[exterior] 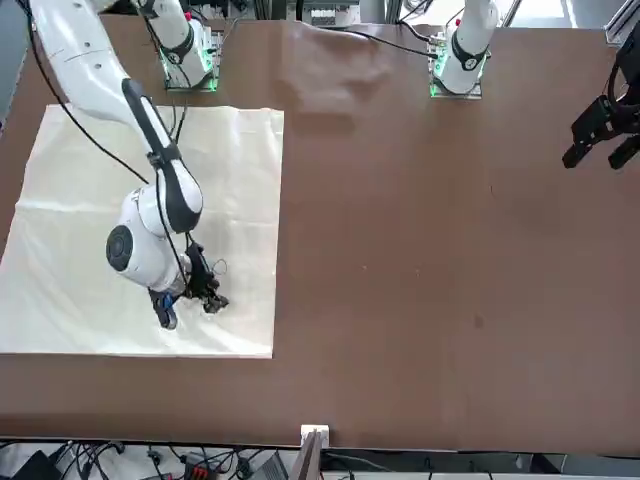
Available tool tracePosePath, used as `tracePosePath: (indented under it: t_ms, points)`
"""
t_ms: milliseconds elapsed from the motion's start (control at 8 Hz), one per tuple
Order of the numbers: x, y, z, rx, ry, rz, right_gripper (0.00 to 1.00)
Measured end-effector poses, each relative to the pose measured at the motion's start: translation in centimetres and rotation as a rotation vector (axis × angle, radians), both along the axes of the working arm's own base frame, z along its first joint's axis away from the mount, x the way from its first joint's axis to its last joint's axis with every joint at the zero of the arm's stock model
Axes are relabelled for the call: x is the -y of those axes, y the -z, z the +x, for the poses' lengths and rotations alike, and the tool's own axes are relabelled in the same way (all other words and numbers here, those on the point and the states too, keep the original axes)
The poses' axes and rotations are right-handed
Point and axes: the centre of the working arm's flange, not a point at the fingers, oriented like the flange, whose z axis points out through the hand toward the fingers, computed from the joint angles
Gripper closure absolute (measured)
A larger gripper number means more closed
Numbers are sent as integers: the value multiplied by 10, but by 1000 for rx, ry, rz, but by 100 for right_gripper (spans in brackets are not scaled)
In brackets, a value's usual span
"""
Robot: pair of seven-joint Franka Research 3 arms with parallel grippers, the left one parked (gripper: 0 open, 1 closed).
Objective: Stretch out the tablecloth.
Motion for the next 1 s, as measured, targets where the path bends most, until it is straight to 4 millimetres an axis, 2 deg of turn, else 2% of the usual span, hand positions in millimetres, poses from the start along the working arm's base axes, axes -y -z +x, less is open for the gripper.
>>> tracePosePath:
  t_ms: [125, 250, 375, 500, 750, 1000]
  points:
    - [15, 5, -26, -32, -28, -23, 57]
    - [26, 6, -50, -62, -38, -43, 71]
    - [31, 9, -73, -91, -48, -61, 77]
    - [33, 14, -97, -122, -59, -77, 87]
    - [37, 24, -136, -172, -72, -104, 90]
    - [40, 36, -170, -224, -88, -125, 89]
